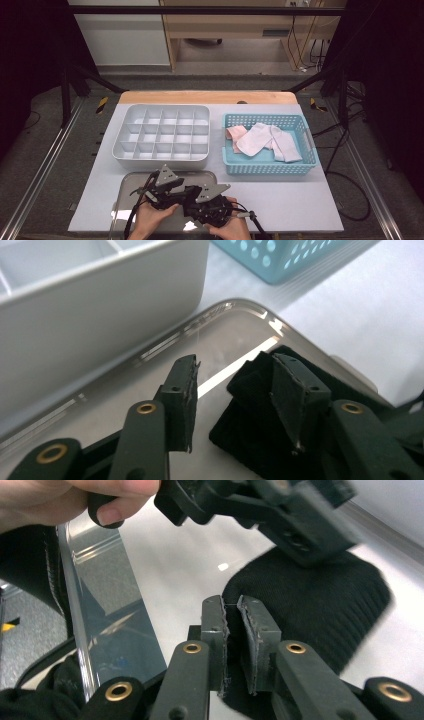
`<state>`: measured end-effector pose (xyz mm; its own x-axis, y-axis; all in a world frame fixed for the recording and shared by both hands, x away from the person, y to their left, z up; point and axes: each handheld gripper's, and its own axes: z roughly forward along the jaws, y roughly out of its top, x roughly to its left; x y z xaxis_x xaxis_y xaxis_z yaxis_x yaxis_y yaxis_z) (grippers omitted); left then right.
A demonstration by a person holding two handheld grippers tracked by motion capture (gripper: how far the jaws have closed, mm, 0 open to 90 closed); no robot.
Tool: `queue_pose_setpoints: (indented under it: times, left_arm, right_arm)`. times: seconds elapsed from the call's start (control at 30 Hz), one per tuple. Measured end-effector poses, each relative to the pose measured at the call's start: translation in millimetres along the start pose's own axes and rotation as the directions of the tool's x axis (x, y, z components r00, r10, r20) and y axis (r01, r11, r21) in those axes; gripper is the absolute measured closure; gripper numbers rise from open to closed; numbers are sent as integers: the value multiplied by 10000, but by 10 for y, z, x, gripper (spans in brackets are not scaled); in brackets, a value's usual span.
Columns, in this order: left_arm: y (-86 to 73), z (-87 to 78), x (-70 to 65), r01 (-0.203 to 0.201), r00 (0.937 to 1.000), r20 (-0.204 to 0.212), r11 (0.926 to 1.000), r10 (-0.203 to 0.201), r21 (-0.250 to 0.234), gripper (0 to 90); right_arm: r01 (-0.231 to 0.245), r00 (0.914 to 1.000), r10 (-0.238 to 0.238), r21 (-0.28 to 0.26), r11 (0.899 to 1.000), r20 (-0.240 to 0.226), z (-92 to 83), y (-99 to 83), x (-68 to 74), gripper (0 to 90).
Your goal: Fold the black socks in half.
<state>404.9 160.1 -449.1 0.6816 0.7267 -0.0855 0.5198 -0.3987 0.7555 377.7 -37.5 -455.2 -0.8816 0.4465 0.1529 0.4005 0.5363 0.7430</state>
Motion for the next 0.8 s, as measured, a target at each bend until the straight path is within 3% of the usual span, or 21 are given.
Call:
queue_pose_setpoints:
  times: [0.27, 0.5, 0.7, 0.8]
  left_arm:
    - [-213, -141, -27, 483, 9987, 187, 9988, -481, -94, 527]
    - [-301, -166, -126, 549, 9984, -116, 9981, -553, -278, 488]
    - [-379, -189, -189, 502, 9986, -158, 9984, -506, -276, 450]
    - [-419, -203, -210, 558, 9984, -50, 9980, -560, -310, 441]
  right_arm:
    - [-229, 9983, 234, -87, 9997, 530, -242, -11, -117, 755]
    - [-954, 9925, 1048, -1385, 9858, 624, -433, 38, -160, 753]
    - [-1146, 9905, 1183, -539, 9919, 708, -247, -131, -98, 783]
    - [-1345, 9877, 1390, -640, 9888, 716, -197, -245, -90, 785]
